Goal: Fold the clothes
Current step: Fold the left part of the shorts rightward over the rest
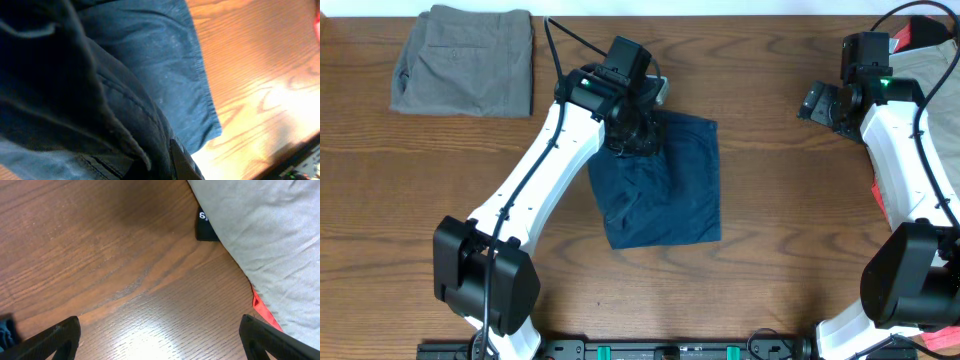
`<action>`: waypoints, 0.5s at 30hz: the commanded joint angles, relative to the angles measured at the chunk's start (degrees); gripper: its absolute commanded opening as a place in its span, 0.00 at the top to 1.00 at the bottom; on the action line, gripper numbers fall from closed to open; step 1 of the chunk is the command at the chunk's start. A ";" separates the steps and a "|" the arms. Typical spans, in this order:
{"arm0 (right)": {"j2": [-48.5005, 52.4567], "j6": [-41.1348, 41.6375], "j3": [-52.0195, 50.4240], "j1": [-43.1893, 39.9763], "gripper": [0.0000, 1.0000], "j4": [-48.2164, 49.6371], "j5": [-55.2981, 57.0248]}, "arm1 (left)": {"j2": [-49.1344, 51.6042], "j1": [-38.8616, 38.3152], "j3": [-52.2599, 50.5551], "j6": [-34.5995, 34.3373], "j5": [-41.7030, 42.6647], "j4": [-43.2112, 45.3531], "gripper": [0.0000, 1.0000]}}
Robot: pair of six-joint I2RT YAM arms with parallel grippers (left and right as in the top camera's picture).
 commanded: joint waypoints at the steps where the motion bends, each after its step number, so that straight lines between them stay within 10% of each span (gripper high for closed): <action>1: -1.27 -0.76 0.09 0.22 0.01 -0.02 0.76 | -0.07 -0.83 0.94 -0.74 2.91 0.52 0.94; 15: -1.27 -0.76 0.09 0.33 0.01 -0.04 0.76 | 4.44 -4.92 -1.07 -0.76 3.98 3.48 0.94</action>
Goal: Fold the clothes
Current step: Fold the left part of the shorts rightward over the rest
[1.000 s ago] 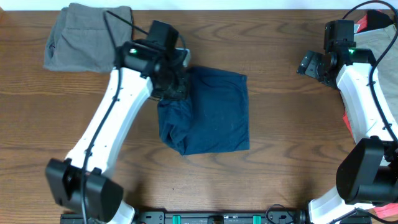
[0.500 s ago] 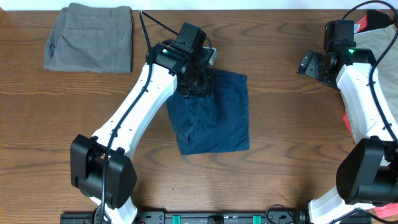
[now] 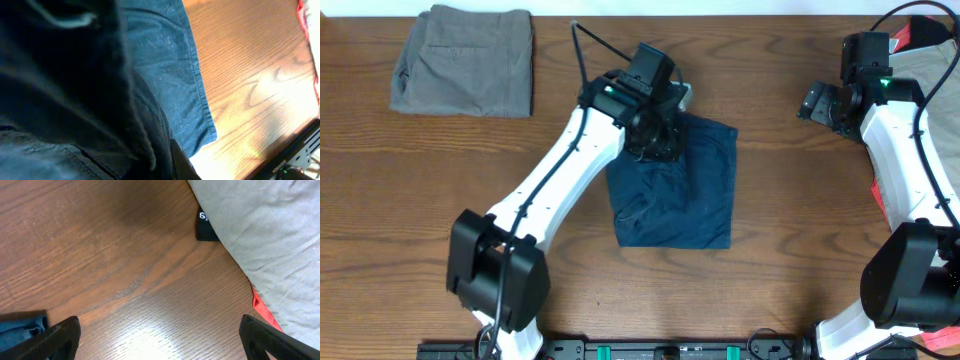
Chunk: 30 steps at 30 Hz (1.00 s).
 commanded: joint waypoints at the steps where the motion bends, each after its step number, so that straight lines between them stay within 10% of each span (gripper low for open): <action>1: -1.27 -0.74 0.09 0.33 0.01 -0.02 0.79 | 1.88 -0.74 -0.98 -0.52 2.93 0.31 0.94; 30: -1.27 -0.74 0.09 0.48 0.01 -0.02 0.79 | 3.32 -4.76 -0.96 -0.48 12.31 1.75 0.67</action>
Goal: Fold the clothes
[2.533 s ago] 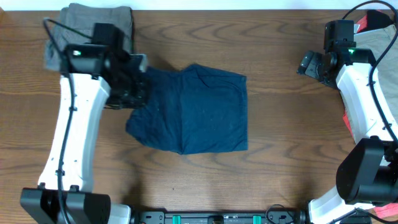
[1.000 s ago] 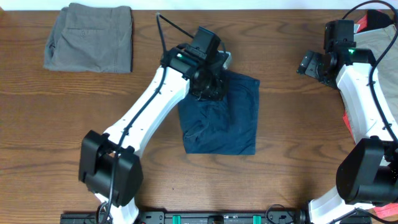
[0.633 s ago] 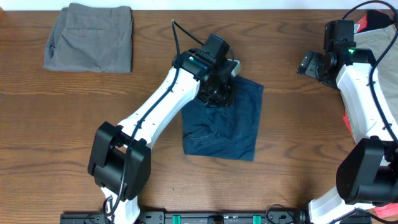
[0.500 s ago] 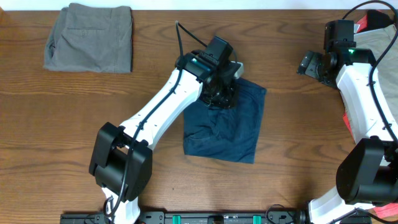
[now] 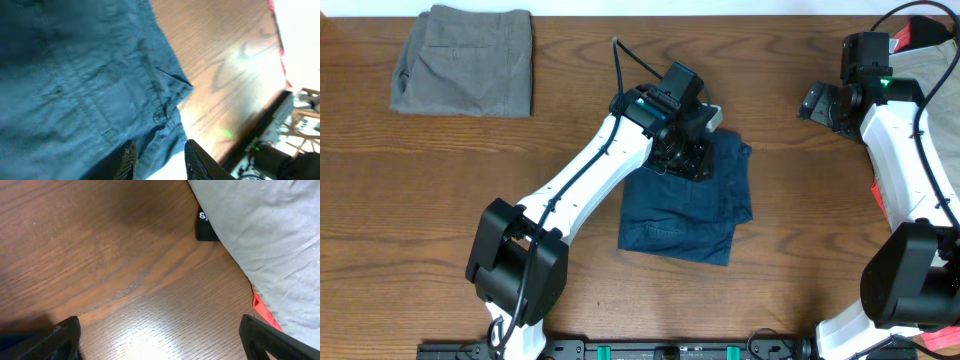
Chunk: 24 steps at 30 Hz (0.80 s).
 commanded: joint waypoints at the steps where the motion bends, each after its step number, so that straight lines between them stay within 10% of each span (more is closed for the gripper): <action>1: -1.27 -0.76 0.09 0.46 0.01 -0.02 0.76 | 0.50 0.04 -0.39 -0.09 4.20 -0.33 0.66; 24: -1.27 -0.76 0.09 0.46 0.01 -0.02 0.76 | 1.68 1.44 -7.98 -2.47 -2.19 4.42 0.94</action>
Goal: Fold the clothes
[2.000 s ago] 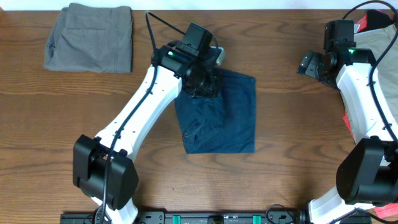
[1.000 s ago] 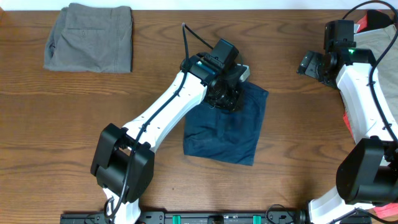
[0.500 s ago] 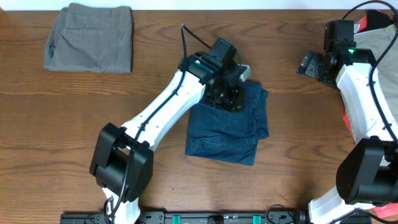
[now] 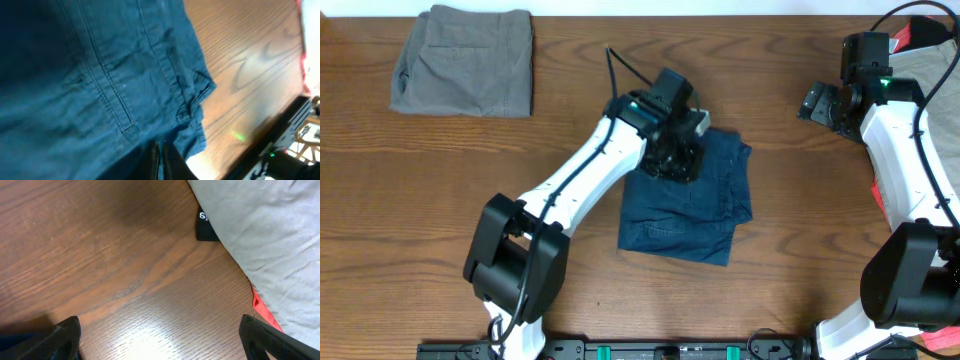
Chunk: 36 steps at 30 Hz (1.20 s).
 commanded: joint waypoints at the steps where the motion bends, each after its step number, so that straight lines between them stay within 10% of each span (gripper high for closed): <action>1: -1.27 -0.74 0.09 0.46 0.01 -0.04 0.76 | 1.88 -0.11 -3.21 -2.16 -0.68 1.90 0.94; 26: -1.27 -0.76 0.09 0.46 0.01 -0.04 0.76 | 16.13 -12.79 -5.03 -6.23 3.72 8.55 0.94; 36: -1.27 -0.76 0.09 0.42 0.01 -0.04 0.76 | 9.68 -13.49 -4.79 -6.23 19.23 13.27 0.94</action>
